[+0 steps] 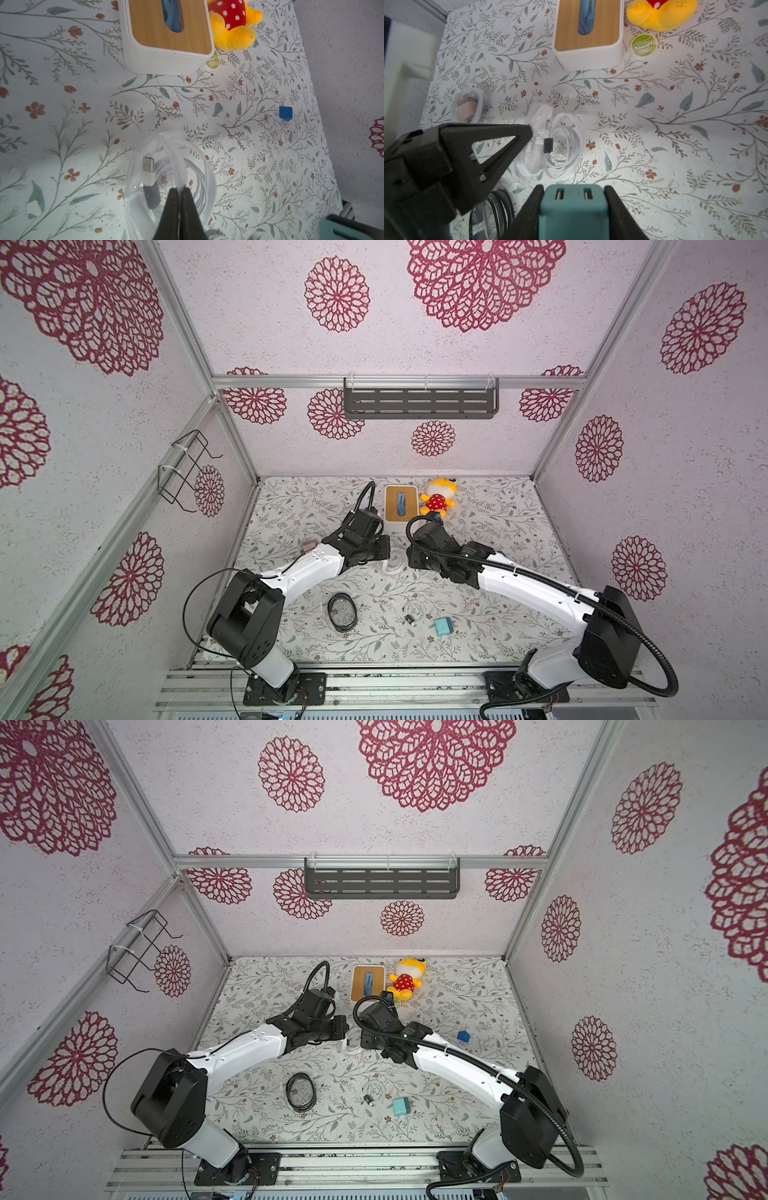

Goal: Pack away charging kits
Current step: Place the plug in the storage bag, then place the storage bag at the center of the board.

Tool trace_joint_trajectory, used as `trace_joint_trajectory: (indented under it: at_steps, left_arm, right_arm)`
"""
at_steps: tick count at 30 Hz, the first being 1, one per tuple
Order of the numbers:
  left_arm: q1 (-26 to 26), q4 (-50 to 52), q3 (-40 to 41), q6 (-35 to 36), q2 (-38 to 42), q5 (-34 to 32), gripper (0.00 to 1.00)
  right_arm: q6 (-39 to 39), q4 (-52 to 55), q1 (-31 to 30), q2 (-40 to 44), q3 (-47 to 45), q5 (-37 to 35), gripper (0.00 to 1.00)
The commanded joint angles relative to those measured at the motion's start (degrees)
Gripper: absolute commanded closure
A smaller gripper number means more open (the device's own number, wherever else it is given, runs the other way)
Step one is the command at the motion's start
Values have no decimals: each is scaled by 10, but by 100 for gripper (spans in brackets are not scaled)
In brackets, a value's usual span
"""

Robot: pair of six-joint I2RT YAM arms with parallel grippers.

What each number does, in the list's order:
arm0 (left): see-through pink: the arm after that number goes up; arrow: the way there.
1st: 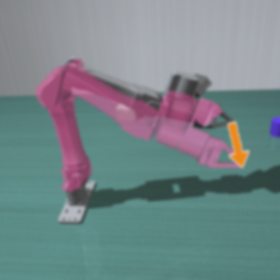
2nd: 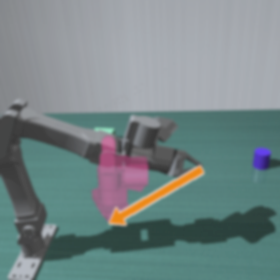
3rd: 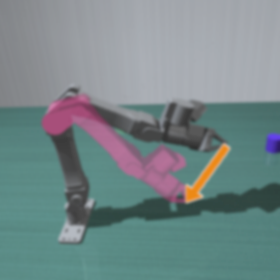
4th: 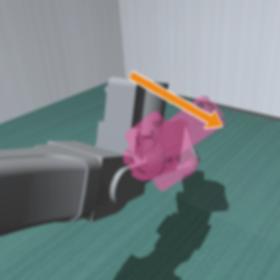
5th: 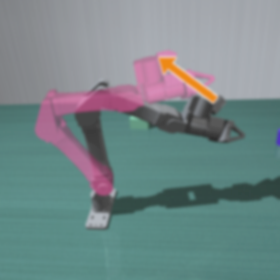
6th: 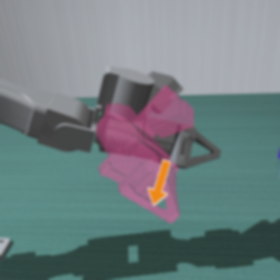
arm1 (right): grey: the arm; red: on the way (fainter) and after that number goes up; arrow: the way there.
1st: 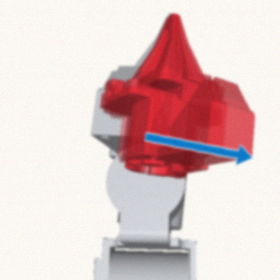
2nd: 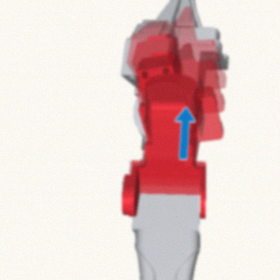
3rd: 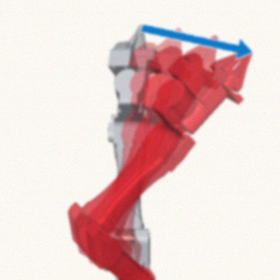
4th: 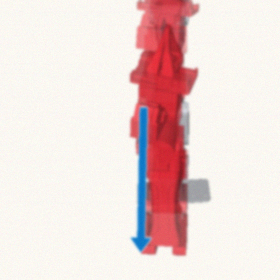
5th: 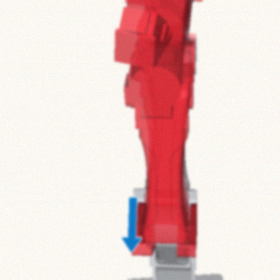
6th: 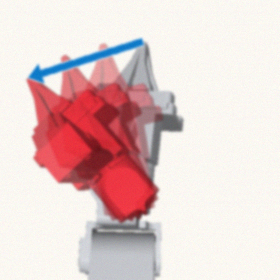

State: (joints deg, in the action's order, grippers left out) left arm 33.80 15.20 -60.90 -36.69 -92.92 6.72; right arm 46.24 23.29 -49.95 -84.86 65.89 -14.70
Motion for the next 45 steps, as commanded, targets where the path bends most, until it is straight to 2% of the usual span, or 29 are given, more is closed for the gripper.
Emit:
trace_joint_trajectory:
  at_steps: [1,7,16,22,28,35,41,45]
  left_arm:
    - [-3,-30,5,-4,0,26,100]
    - [-2,-48,4,-7,-16,53,100]
    - [-3,-48,-3,-1,-29,57,100]
    - [-2,-87,24,-9,-11,43,100]
    - [-1,-169,66,-28,-2,33,100]
    - [-1,-259,91,-58,-16,113,100]
    - [-3,-295,109,-76,-16,118,100]
    - [-4,-305,99,-89,-39,150,100]
  right_arm:
    - [14,-36,0,-20,12,4,89]
    - [10,-70,2,-56,41,14,93]
    - [20,-125,29,-76,-2,35,94]
    - [39,-170,42,-94,-38,64,94]
    - [51,-189,42,-127,-38,85,95]
    - [51,-197,47,-155,-31,85,96]
    - [59,-213,54,-175,-32,100,96]
    - [56,-219,54,-180,-30,93,90]
